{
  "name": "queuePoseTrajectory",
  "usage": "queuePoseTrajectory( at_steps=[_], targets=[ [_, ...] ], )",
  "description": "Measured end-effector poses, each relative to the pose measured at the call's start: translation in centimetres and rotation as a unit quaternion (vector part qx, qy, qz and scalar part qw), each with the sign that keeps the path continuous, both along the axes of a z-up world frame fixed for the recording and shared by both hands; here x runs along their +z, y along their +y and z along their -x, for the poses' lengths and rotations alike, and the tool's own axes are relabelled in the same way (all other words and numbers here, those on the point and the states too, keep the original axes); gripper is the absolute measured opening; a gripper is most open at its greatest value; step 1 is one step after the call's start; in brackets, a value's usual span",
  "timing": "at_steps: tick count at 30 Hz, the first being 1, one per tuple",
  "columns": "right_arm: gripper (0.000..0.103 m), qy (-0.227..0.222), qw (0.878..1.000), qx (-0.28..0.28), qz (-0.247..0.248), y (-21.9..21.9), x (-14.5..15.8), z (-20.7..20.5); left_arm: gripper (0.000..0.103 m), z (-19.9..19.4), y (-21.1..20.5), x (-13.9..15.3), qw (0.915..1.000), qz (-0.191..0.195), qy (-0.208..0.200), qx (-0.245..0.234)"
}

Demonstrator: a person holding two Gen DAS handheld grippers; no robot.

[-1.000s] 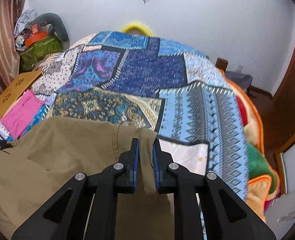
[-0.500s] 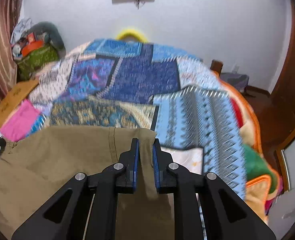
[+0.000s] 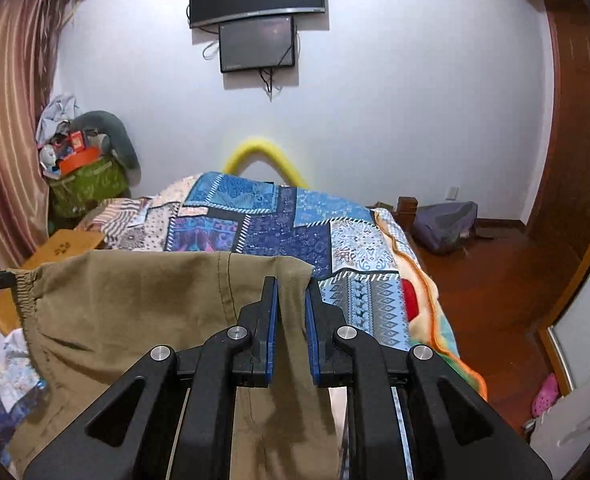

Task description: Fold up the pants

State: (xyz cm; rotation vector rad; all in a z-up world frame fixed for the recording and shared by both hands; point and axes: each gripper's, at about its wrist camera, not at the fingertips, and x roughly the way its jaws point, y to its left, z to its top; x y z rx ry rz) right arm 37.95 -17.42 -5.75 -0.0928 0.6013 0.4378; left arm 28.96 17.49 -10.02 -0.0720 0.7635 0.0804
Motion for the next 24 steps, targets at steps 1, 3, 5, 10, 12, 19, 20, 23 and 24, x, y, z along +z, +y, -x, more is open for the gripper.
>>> queuePoseTrajectory(
  at_steps=[1, 3, 5, 10, 12, 19, 20, 23, 24],
  targets=[
    [0.011, -0.001, 1.0, 0.002, 0.001, -0.1, 0.2, 0.5, 0.006, 0.6, -0.3, 0.1, 1.0, -0.002, -0.001, -0.003],
    [0.011, -0.004, 1.0, 0.006, 0.002, -0.6, 0.5, 2.0, 0.006, 1.9, -0.8, 0.1, 0.9999, -0.006, -0.001, -0.008],
    [0.011, 0.0, 1.0, 0.009, 0.002, -1.2, 0.5, 3.2, 0.006, 3.2, -1.2, 0.0, 0.9999, -0.013, -0.003, -0.01],
    [0.011, 0.011, 1.0, 0.013, -0.001, -3.1, 0.0, 6.8, 0.002, 6.8, -2.0, 0.0, 0.9992, -0.032, -0.012, -0.019],
    [0.011, 0.019, 1.0, 0.017, -0.001, -3.7, -0.4, 8.5, 0.002, 8.2, -2.1, -0.3, 0.9992, -0.031, -0.008, -0.024],
    [0.011, 0.034, 0.998, 0.035, 0.026, -4.1, -3.0, 13.7, 0.002, 10.0, -2.7, -1.8, 0.9989, -0.009, 0.02, -0.042],
    [0.011, 0.039, 0.998, 0.035, 0.031, -4.1, -3.5, 14.1, 0.002, 9.8, -3.0, -2.0, 0.9987, -0.009, 0.025, -0.043],
    [0.011, 0.059, 0.997, 0.031, 0.044, -3.9, -5.6, 14.6, 0.007, 8.7, -3.7, -2.5, 0.9979, -0.002, 0.042, -0.05],
    [0.011, 0.067, 0.996, 0.027, 0.043, -4.0, -6.1, 14.4, 0.013, 7.9, -4.0, -2.7, 0.9975, 0.004, 0.049, -0.051]
  ],
)
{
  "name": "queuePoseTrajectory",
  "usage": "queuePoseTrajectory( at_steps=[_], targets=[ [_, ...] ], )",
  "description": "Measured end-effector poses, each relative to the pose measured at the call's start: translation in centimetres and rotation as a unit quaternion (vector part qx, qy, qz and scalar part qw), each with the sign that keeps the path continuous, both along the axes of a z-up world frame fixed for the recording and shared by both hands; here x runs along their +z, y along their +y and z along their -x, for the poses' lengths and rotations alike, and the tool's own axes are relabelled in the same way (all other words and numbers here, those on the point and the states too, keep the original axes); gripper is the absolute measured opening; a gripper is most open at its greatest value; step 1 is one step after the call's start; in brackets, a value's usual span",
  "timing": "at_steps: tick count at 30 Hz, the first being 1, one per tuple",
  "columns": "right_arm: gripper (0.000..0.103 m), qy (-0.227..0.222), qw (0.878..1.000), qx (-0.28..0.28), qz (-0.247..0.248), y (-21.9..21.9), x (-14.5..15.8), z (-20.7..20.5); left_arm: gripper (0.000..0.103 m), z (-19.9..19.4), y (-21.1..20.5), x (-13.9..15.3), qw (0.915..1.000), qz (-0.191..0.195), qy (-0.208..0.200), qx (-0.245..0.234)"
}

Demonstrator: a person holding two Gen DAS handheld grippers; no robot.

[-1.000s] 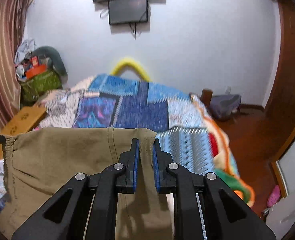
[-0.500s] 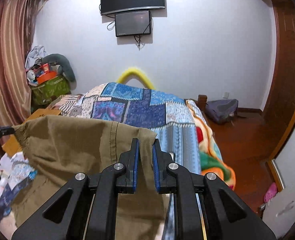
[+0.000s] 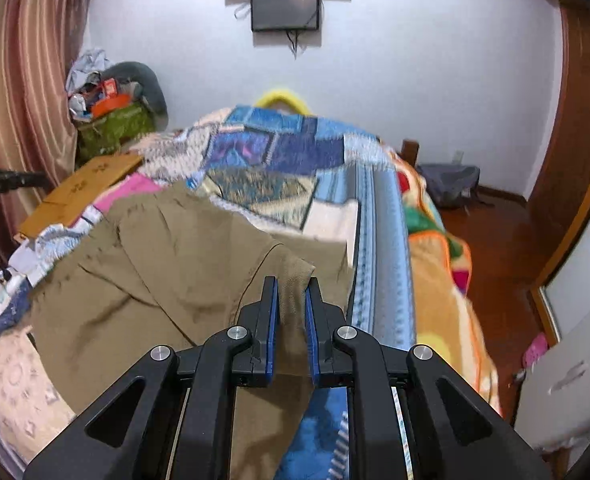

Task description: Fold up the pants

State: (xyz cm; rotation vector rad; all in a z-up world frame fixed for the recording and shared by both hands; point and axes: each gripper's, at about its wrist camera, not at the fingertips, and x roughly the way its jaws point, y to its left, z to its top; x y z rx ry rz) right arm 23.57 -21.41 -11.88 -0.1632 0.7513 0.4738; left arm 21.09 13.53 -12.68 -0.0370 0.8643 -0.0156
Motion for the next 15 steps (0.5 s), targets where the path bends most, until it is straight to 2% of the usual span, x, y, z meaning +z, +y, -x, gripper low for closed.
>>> queuePoseTrajectory(
  at_steps=[4, 6, 11, 15],
  targets=[
    [0.011, 0.028, 0.999, -0.027, -0.021, -1.1, -1.6, -1.4, 0.043, -3.1, -0.6, -0.6, 0.9998, 0.013, 0.016, -0.003],
    [0.011, 0.036, 0.998, -0.036, -0.031, -1.6, -2.0, -2.4, 0.048, -5.2, -0.9, -1.1, 0.9994, 0.021, 0.026, -0.006],
    [0.011, 0.051, 0.996, -0.049, -0.047, -2.6, -3.3, -4.5, 0.049, -11.4, -1.0, -3.2, 0.9964, 0.048, 0.069, -0.006],
    [0.011, 0.063, 0.996, -0.048, -0.049, -2.9, -4.7, -5.4, 0.051, -16.3, -1.1, -5.8, 0.991, 0.076, 0.11, -0.005]
  ],
)
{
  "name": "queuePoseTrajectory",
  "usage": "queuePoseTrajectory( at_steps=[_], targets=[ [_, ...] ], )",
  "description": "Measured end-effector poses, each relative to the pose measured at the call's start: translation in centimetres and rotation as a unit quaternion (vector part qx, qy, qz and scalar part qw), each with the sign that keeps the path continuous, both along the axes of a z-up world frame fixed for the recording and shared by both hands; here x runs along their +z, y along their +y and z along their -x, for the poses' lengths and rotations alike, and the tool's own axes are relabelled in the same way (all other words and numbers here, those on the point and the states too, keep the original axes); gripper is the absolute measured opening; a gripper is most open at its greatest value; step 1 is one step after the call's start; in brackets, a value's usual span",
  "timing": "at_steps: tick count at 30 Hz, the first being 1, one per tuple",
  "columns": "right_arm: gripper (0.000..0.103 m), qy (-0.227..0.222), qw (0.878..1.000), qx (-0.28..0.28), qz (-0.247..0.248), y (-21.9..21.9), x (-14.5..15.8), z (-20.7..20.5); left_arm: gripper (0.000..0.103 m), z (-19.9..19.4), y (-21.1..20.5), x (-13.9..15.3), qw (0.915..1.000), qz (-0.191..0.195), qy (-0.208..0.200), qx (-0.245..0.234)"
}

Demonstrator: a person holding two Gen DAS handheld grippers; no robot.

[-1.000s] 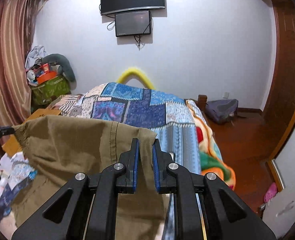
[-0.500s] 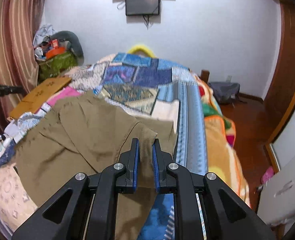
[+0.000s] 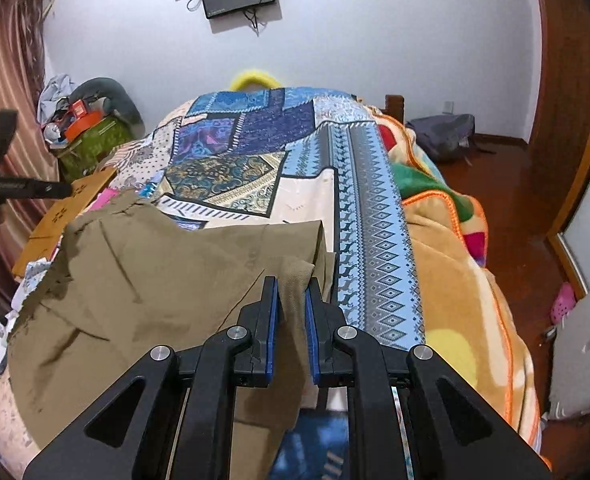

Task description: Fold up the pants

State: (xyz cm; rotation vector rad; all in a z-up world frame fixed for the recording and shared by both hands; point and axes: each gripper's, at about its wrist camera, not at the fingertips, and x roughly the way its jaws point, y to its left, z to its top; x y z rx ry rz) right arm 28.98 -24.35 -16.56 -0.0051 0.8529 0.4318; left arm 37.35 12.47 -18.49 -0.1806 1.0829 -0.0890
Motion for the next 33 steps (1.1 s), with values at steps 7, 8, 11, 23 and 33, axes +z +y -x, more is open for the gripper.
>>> queuePoseTrajectory(
  at_steps=[7, 8, 11, 23, 33],
  targets=[
    [0.011, 0.021, 1.0, 0.004, -0.009, -0.2, -2.5, -1.4, 0.058, -5.4, -0.6, -4.6, 0.9972, 0.027, 0.069, -0.003],
    [0.011, 0.023, 1.0, 0.004, -0.01, -0.3, -2.8, -1.5, 0.058, -5.9, -0.7, -5.1, 0.9968, 0.027, 0.075, -0.002],
    [0.011, 0.031, 0.999, 0.002, -0.02, -0.4, -3.5, -2.0, 0.058, -7.0, -0.8, -6.0, 0.9957, 0.034, 0.087, -0.001],
    [0.011, 0.024, 1.0, 0.004, -0.017, -0.4, -2.8, -1.7, 0.046, -6.0, -1.4, -4.0, 0.9994, -0.008, 0.031, -0.015],
    [0.011, -0.035, 0.999, 0.001, -0.026, -0.1, 2.9, -0.6, 0.007, 1.7, -0.3, 6.0, 0.9964, -0.039, -0.071, -0.028]
  ],
)
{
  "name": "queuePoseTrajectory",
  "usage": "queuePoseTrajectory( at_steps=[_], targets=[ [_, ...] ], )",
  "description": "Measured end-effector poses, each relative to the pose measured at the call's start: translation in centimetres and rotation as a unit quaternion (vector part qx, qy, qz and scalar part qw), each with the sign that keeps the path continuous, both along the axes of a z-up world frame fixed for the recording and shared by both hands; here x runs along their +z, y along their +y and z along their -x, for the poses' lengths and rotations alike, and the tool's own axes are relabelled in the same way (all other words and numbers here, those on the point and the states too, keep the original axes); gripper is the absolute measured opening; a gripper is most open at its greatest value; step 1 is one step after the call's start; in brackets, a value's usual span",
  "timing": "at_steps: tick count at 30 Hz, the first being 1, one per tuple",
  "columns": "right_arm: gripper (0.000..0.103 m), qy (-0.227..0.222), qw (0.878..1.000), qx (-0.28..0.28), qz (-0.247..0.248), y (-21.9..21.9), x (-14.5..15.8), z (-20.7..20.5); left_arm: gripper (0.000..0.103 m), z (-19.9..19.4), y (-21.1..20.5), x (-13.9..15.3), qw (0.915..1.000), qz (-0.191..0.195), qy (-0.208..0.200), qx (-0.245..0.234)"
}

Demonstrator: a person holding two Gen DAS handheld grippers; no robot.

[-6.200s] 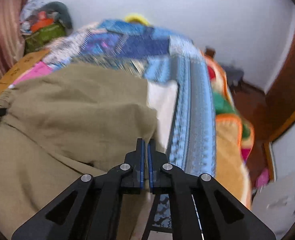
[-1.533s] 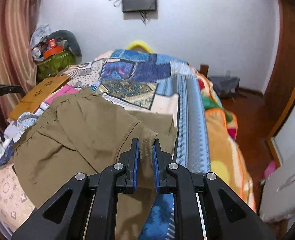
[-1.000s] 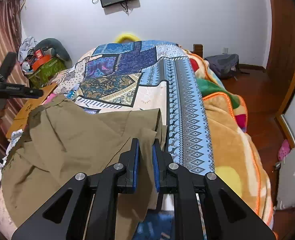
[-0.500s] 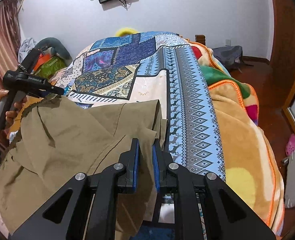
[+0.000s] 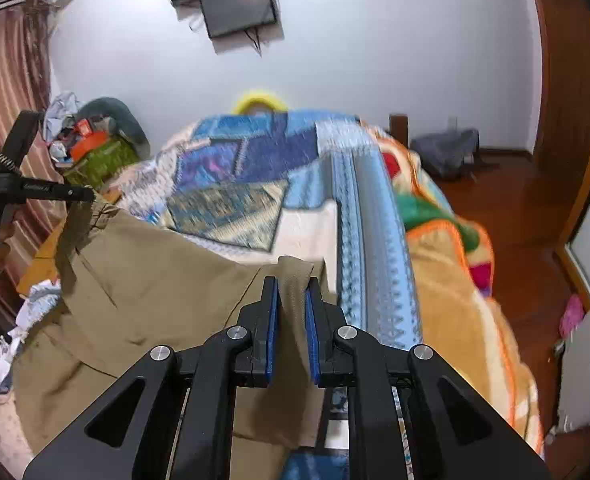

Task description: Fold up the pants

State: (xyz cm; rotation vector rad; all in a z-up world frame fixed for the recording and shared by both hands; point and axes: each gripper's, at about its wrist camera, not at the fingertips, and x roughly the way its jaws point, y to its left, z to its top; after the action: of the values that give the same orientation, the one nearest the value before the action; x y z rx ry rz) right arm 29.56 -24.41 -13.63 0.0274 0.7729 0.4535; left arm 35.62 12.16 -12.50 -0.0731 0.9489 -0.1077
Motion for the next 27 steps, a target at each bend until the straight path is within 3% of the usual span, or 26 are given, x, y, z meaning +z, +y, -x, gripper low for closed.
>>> queuePoseTrajectory(
  at_steps=[10, 17, 25, 27],
  targets=[
    [0.011, -0.051, 0.999, 0.01, -0.007, 0.5, 5.1, 3.7, 0.001, 9.6, 0.5, 4.1, 0.9983, -0.011, -0.057, -0.002],
    [0.011, -0.049, 0.998, 0.028, 0.014, 0.7, 5.5, 7.2, 0.001, 17.0, 1.5, 3.2, 0.9982, -0.008, -0.06, -0.009],
    [0.011, -0.004, 0.999, 0.024, 0.036, 0.7, 2.5, 9.4, 0.002, 16.7, 1.4, 0.7, 0.9999, 0.004, -0.011, -0.008],
    [0.011, 0.004, 0.999, 0.019, 0.034, 0.5, 2.2, 9.3, 0.011, 15.0, 0.6, 0.7, 0.9999, 0.006, -0.004, -0.016]
  ],
)
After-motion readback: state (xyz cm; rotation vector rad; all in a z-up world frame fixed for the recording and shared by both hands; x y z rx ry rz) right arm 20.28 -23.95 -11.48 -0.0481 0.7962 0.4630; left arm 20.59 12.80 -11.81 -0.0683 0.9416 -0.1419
